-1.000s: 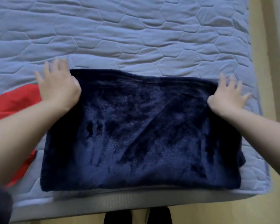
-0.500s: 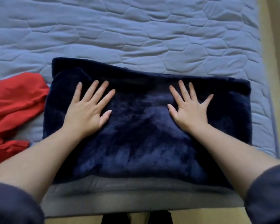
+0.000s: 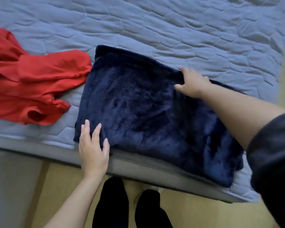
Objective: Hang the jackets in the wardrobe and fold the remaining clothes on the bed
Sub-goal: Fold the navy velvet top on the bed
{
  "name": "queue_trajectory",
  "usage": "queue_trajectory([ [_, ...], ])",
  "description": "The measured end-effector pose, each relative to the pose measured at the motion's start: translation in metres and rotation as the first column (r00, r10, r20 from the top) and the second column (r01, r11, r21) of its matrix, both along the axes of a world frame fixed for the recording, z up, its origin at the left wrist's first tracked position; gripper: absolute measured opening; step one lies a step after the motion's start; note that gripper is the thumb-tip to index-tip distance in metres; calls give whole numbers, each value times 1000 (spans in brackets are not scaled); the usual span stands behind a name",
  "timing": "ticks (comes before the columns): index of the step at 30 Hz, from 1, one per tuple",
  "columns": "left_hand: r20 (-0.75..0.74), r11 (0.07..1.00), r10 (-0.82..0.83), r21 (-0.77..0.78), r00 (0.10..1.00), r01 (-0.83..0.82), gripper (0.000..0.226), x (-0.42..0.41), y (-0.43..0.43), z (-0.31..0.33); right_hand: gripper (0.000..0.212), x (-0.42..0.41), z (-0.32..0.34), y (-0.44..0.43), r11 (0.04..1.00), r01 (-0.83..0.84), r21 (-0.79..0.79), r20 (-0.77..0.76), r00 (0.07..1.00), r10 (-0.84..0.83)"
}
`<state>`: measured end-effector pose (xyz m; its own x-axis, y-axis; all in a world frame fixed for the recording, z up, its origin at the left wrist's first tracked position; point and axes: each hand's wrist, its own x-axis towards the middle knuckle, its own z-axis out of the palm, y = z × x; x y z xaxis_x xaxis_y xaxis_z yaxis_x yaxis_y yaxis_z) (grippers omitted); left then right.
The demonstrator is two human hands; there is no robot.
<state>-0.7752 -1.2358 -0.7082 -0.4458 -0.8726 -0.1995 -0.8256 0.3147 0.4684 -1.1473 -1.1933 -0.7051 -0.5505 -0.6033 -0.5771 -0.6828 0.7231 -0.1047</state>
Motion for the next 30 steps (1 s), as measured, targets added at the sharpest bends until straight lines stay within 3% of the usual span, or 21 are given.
queue_trajectory([
  [1, -98, 987, 161, 35, 982, -158, 53, -2, 11, 0, 73, -2, -3, -8, 1000, -28, 6, 53, 998, 28],
  [2, -196, 930, 367, 118, 909, -349, 55, -6, 22, 0, 75, -4, -8, -13, 999, -46, 15, 93, 995, 44],
  [3, -262, 805, 591, 255, 763, -536, 58, -13, 32, 0, 77, -7, -12, -17, 998, -52, 19, 120, 992, 49],
  [4, -275, 616, 785, 436, 555, -656, 59, -22, 43, 2, 77, -10, -16, -19, 999, -46, 15, 137, 990, 44],
  [5, -242, 416, 907, 631, 343, -654, 59, -32, 55, 3, 76, -13, -19, -20, 999, -31, 8, 152, 988, 30],
  [6, -169, 253, 966, 791, 198, -558, 58, -44, 69, 2, 75, -17, -21, -21, 1000, -11, 6, 171, 985, 10],
  [7, -77, 133, 986, 896, 148, -424, 60, -57, 83, 1, 74, -20, -22, -21, 1000, 8, 12, 196, 981, -10],
  [9, 93, -39, 969, 973, 231, -228, 80, -86, 106, 9, 65, -26, -21, -19, 999, 21, 48, 254, 967, -33],
  [11, 161, -118, 958, 975, 235, -187, 92, -107, 120, 15, 50, -27, -16, -15, 995, 32, 91, 296, 954, -57],
  [14, 137, -99, 971, 976, 198, -194, 66, -116, 107, 26, 44, -31, 9, -3, 981, 167, 99, 341, 920, -191],
  [16, 33, 9, 974, 983, 226, -182, 58, -106, 87, 42, 32, -38, 37, 2, 954, 297, 45, 423, 859, -288],
  [19, -118, 174, 911, 979, 395, -108, 64, -90, 32, 86, 20, -52, 97, 4, 891, 453, -4, 547, 747, -378],
  [22, -258, 294, 746, 955, 614, 43, 65, -101, -47, 141, 27, -66, 157, 2, 823, 561, -85, 639, 665, -387],
  [24, -358, 360, 605, 920, 711, 157, 68, -127, -100, 191, 30, -76, 206, 0, 738, 649, -184, 692, 619, -371],
  [27, -401, 430, 469, 882, 787, 193, 82, -170, -155, 266, 27, -88, 269, 6, 648, 703, -293, 731, 602, -322],
  [30, -465, 581, 347, 788, 815, 202, 72, -198, -179, 311, 33, -87, 303, 20, 621, 718, -314, 741, 594, -312],
])
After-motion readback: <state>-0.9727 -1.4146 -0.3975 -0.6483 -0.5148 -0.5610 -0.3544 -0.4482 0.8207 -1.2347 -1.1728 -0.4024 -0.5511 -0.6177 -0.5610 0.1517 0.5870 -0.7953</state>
